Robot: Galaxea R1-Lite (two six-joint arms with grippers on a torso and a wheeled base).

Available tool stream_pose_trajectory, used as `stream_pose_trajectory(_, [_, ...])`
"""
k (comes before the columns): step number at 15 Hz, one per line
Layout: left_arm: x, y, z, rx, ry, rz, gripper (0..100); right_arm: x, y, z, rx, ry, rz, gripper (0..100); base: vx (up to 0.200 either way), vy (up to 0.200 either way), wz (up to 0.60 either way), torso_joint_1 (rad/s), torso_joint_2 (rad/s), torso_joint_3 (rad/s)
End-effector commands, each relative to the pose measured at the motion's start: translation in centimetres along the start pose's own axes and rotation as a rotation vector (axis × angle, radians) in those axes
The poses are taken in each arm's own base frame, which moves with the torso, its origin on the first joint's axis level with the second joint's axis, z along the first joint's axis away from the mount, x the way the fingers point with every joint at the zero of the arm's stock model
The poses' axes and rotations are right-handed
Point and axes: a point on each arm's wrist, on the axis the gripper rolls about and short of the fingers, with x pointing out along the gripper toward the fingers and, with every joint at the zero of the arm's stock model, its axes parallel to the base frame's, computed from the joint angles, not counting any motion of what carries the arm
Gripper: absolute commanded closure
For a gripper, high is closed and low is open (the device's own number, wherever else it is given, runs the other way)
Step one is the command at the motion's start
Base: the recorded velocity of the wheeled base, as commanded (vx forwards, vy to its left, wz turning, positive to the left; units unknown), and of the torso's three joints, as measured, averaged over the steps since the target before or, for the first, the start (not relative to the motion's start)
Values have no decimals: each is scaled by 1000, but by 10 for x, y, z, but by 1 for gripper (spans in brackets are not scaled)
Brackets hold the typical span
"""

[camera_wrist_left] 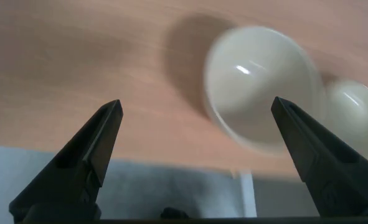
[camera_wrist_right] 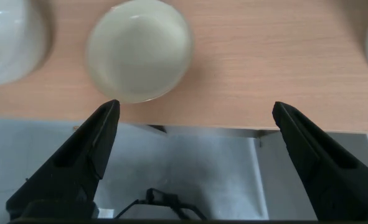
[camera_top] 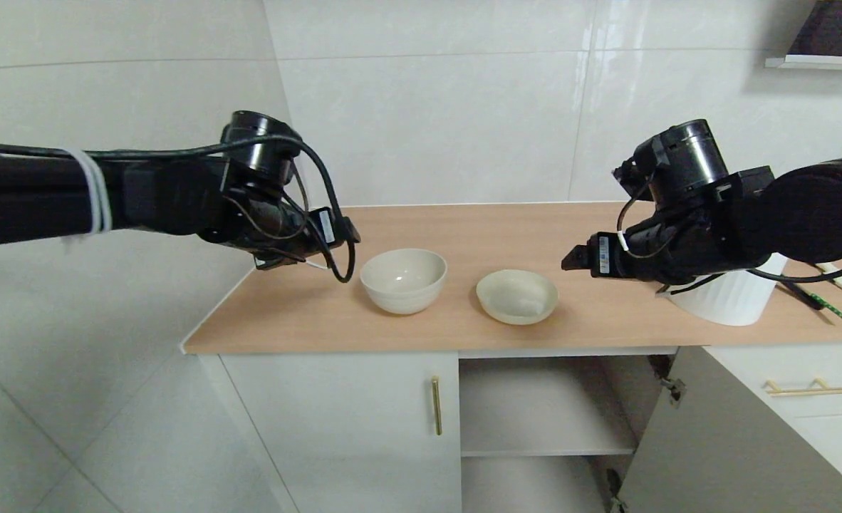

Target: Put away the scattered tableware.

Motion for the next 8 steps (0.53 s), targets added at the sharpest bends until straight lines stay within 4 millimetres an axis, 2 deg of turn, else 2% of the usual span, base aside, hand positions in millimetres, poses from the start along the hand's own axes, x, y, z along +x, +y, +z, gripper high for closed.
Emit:
stream_pose_trajectory(1, [51, -10, -17, -12, 53, 51, 0, 5, 1, -2, -4, 10, -6, 0, 0, 0, 0, 0, 0, 0])
stream_pose_trajectory(8, [84, -12, -36, 8, 103, 73, 0, 4, 1, -2, -4, 10, -7, 0, 0, 0, 0, 0, 0, 0])
